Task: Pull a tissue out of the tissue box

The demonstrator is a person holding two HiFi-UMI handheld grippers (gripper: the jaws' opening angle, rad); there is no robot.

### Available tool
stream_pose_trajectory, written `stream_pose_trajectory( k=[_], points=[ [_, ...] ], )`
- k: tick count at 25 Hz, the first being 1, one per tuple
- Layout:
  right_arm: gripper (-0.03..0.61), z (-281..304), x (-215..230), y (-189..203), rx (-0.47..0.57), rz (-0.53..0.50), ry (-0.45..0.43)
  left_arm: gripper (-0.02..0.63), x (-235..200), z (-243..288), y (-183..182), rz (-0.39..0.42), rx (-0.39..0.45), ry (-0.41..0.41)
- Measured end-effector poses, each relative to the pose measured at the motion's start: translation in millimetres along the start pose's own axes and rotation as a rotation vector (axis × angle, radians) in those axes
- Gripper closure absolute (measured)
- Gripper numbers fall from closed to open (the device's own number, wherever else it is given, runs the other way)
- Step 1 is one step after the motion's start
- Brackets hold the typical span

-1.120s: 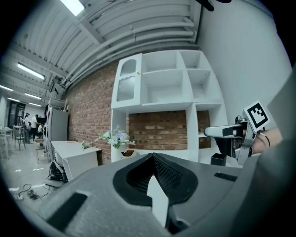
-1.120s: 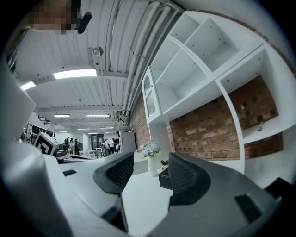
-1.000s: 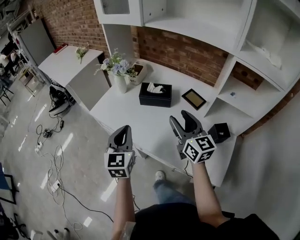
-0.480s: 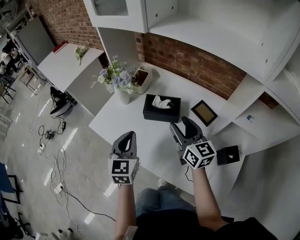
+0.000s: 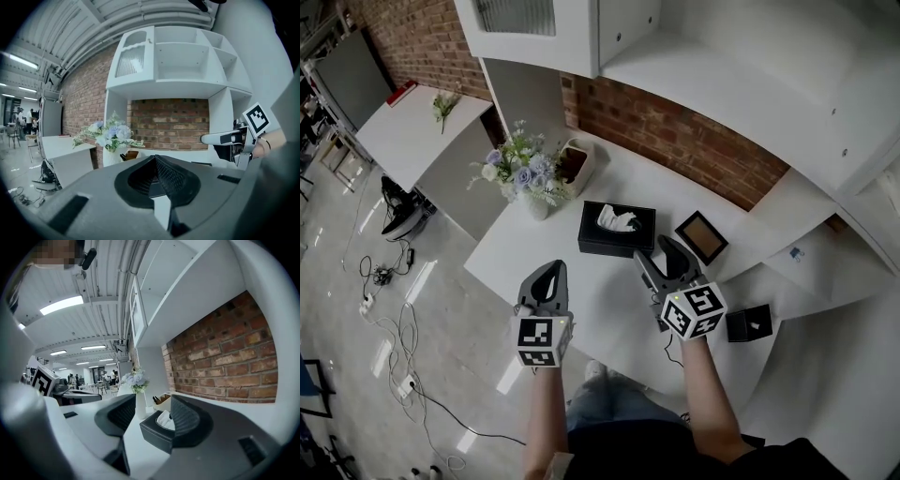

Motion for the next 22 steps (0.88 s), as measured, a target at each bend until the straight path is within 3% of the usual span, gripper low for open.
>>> stream_pose_trajectory(
  k=[7, 15, 22],
  points=[
    [0.365, 37, 17, -12, -0.12, -0.207, -0.024, 0.604, -8, 22, 5, -0.023, -0.018, 0.039],
    [0.365, 104, 17, -1, -0.436, -0.564, -0.238, 0.604, -21, 41, 23, -0.055, -0.058, 0.054],
    [0.365, 158, 20, 30, -0.681, -0.805, -0.384, 0.604, -30, 48, 33, -0.063, -0.091, 0.054]
  ],
)
Point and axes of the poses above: the fingertips, and each gripper's own axes: z forward along the fingers, x to its right, y out of its underside, the point moved 6 cm from there along -z, backward along the fingers, and after that the axes turned 2 degrees about y, right-handed, at the moved point
